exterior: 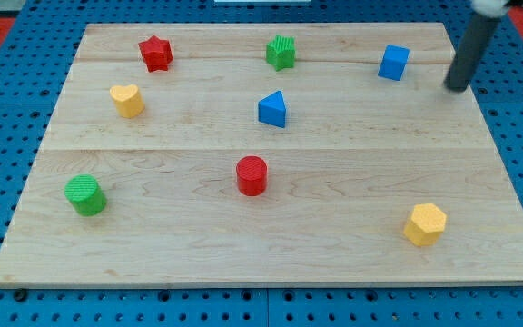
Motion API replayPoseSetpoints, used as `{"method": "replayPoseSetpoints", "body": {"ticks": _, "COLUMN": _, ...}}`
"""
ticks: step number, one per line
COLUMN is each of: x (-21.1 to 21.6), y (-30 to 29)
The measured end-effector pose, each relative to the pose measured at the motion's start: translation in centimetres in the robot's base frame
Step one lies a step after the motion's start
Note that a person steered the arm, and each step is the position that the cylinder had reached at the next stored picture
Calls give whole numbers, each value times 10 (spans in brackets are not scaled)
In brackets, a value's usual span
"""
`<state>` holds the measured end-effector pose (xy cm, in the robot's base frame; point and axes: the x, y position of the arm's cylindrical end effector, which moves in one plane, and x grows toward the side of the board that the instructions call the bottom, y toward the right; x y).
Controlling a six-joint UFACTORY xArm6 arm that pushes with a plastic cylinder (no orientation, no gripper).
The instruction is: Put the blue cube parallel right to the blue triangle
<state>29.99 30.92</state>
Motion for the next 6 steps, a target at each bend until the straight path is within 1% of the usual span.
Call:
{"method": "replayPoseSetpoints", "body": {"ticks": 1, "x": -55, "y": -6}}
{"method": "replayPoseSetpoints", "body": {"ticks": 2, "x": -34, "y": -82}}
{"method": "replayPoseSetpoints", "body": {"ticks": 3, "x": 15, "y": -134}}
{"method": "replayPoseSetpoints", "body": {"ticks": 4, "x": -23, "y": -126}}
{"method": "replayPoseSetpoints", "body": {"ticks": 5, "x": -21, "y": -173}}
{"method": "replayPoseSetpoints", "body": {"ticks": 6, "x": 52, "y": -144}}
